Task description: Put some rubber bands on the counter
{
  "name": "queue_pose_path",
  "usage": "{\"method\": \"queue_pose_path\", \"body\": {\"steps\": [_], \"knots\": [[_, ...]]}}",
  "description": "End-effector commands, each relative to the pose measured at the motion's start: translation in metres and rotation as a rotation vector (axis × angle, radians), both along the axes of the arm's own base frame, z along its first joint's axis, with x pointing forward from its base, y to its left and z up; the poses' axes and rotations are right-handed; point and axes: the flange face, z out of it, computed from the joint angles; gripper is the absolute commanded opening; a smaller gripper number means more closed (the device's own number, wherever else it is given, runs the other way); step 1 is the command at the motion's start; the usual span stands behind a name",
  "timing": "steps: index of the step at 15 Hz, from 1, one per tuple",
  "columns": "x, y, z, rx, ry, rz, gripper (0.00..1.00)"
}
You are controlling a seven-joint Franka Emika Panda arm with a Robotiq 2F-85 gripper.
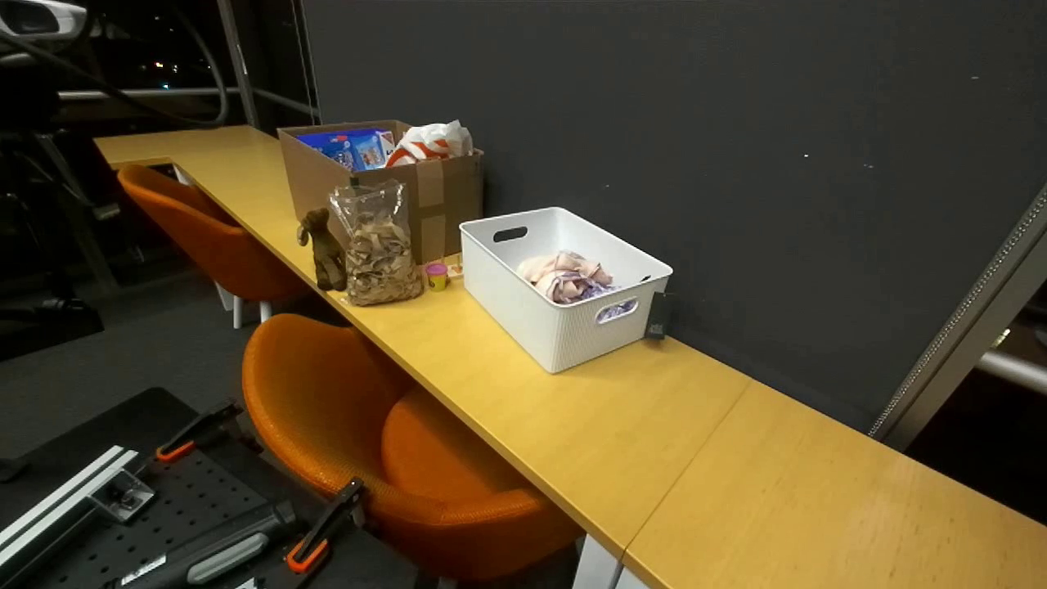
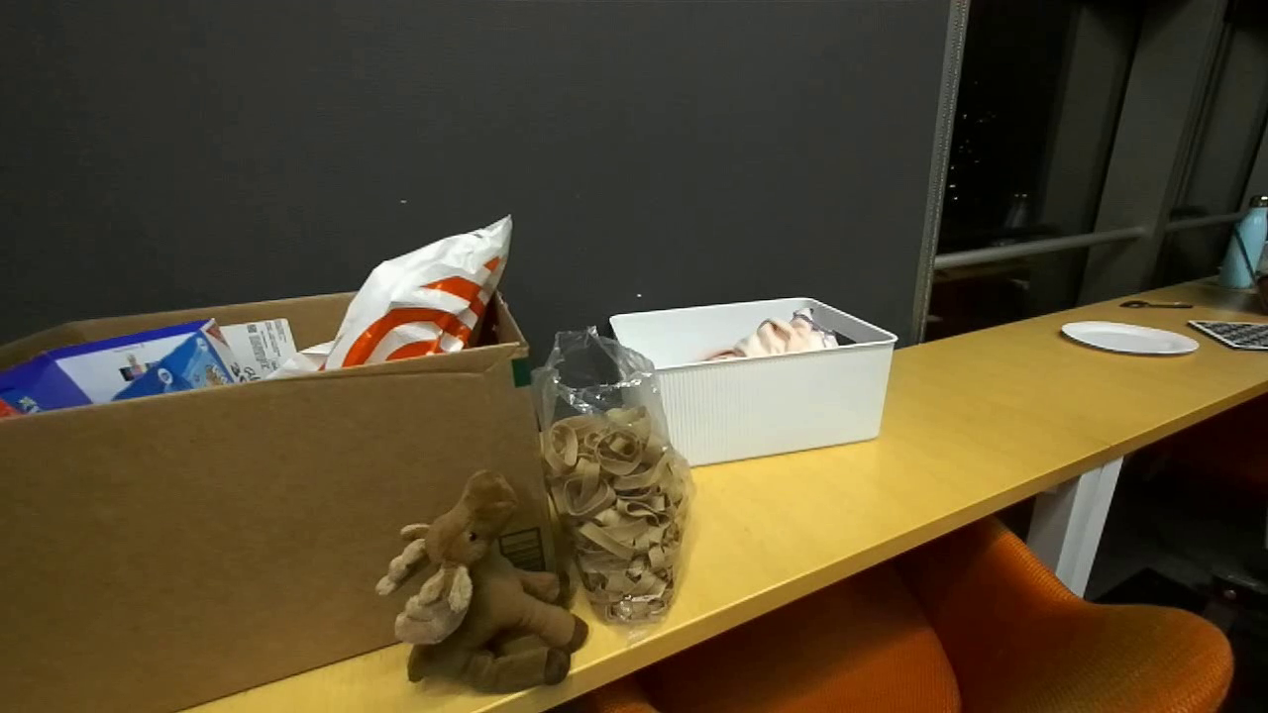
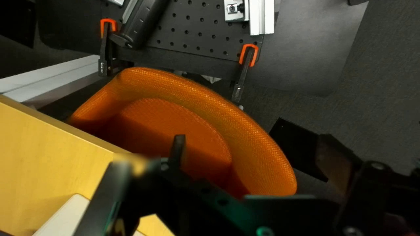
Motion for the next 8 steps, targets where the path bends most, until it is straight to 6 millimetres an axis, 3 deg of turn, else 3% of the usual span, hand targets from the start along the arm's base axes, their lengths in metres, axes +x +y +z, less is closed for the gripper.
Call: {"method": "queue_pose_path", "body": {"steps": [1,8], "knots": [[0.03,-0.013,0.011,-0.066,-0.039,0.046,1.0],[0.125,-0.006,0.026,-0.123,-0.155,0.221,1.0]]}}
